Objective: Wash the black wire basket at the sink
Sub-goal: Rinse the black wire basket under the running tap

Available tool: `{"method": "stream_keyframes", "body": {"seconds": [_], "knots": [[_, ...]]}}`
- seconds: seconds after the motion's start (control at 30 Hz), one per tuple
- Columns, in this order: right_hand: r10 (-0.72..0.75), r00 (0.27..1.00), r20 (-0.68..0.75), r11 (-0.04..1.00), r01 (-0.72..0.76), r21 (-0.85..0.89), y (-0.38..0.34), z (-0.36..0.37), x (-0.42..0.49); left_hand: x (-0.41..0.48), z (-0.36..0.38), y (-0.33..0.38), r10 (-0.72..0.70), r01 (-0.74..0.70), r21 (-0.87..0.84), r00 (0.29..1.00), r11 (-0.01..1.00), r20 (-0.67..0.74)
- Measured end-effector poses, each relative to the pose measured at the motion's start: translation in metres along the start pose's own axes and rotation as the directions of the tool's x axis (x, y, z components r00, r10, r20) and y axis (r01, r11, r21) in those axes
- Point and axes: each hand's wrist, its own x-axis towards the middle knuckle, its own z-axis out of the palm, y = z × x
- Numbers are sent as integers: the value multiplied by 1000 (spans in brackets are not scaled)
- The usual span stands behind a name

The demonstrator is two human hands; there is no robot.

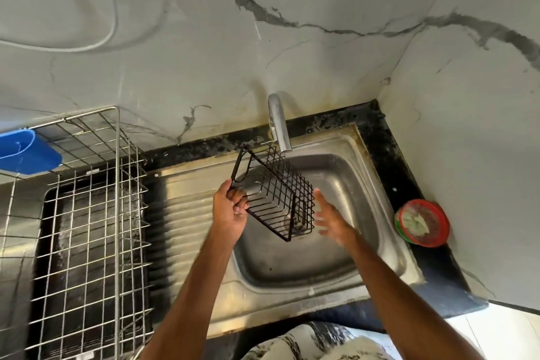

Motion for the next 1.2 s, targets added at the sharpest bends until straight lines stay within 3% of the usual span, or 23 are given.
{"method": "stream_keyframes", "body": {"seconds": [0.1,0.23,0.33,0.43,0.5,0.57,0.67,0.83,0.97,1.03,1.07,1.13,1.2], "knots": [[44,993,111,903,-87,421,-21,-5,9,-4,-11,-8,34,-35,8,997,999,75],[31,988,151,870,-101,482,-33,7,25,-19,-16,-19,103,-125,124,980,984,171],[-18,998,54,853,-12,521,-26,7,36,-28,-13,-24,108,-164,201,959,966,263],[-109,991,-82,893,134,430,-35,6,33,-27,-17,-17,60,-209,372,925,904,374],[-113,973,-199,917,179,356,-48,4,30,-24,-16,-3,23,-273,526,901,805,434],[-179,945,-273,924,257,285,-62,1,32,-23,-7,14,-48,-272,630,895,728,443],[-267,908,-322,926,334,174,-80,-5,35,-21,19,35,-135,-235,683,887,691,441],[-406,851,-333,886,456,83,-85,-5,32,-6,46,39,14,-294,687,924,665,382],[-407,869,-281,893,443,76,-71,1,28,-3,53,18,185,-328,663,942,672,279],[-398,851,-342,912,409,-41,-67,3,25,0,55,9,211,-354,678,934,644,287],[-464,815,-347,885,445,-139,-70,4,18,3,56,7,214,-358,696,933,623,289],[-628,757,-179,766,562,-311,-84,15,2,10,57,7,207,-339,733,941,589,269],[-605,787,121,696,596,-401,-103,33,-15,18,59,9,187,-307,756,952,578,243]]}}
